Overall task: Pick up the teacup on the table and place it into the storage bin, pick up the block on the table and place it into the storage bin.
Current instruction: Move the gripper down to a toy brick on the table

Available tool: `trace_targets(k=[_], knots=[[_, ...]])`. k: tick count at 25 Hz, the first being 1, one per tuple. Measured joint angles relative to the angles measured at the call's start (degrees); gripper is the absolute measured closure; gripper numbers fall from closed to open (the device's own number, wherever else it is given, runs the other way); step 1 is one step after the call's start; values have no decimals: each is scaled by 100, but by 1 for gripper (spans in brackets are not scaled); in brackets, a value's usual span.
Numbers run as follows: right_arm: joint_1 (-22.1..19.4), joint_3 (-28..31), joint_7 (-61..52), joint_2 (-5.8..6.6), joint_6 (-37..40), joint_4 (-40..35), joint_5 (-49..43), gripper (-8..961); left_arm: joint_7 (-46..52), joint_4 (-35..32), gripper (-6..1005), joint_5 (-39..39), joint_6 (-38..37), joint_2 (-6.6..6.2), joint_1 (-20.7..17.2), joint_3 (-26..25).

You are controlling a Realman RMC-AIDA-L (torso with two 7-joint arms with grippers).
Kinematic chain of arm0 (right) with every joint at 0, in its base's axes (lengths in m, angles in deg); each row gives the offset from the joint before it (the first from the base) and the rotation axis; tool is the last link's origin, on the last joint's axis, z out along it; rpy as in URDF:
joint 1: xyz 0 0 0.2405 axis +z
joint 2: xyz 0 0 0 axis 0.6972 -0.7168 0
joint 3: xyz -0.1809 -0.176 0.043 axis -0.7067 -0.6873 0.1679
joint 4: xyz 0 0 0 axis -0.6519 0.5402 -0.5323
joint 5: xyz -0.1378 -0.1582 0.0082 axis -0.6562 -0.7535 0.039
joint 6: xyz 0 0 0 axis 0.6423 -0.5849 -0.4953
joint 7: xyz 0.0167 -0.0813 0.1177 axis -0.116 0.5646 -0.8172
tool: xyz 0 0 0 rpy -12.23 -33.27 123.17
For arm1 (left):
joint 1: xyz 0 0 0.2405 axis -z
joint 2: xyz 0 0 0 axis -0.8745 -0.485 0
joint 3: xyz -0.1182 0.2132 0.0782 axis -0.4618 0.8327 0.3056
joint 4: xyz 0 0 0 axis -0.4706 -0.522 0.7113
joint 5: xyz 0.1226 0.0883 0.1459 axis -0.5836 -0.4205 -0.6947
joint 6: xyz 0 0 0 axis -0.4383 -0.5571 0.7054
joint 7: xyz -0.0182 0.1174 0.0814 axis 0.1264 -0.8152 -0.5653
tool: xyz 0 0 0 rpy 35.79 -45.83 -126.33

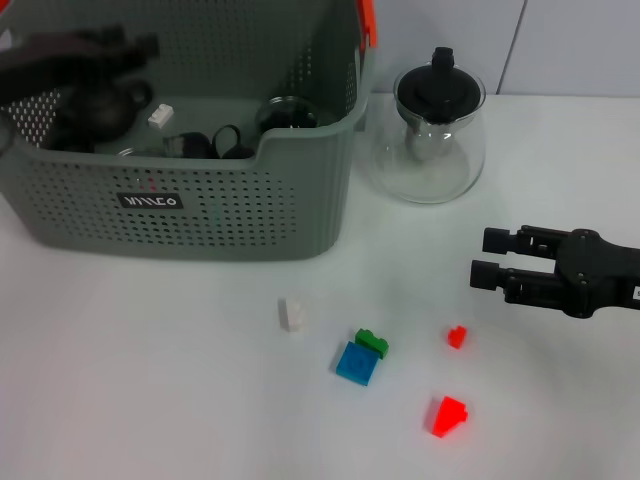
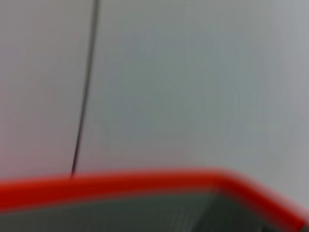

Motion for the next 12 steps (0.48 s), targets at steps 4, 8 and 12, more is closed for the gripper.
trace_targets(k=[4,8,12], knots=[[-12,0,2,-1,-3,3,1,222,-491,43,664,1146,-1082,12,-416,-263],[-29,1,-4,4,-59,4,7,222,-1776,385,446,1397,-2456,60,-835,-380],[-12,1,-19,9,-102,4,3,222,-3247,698,230,1007,-2908,341,-1355,-334]])
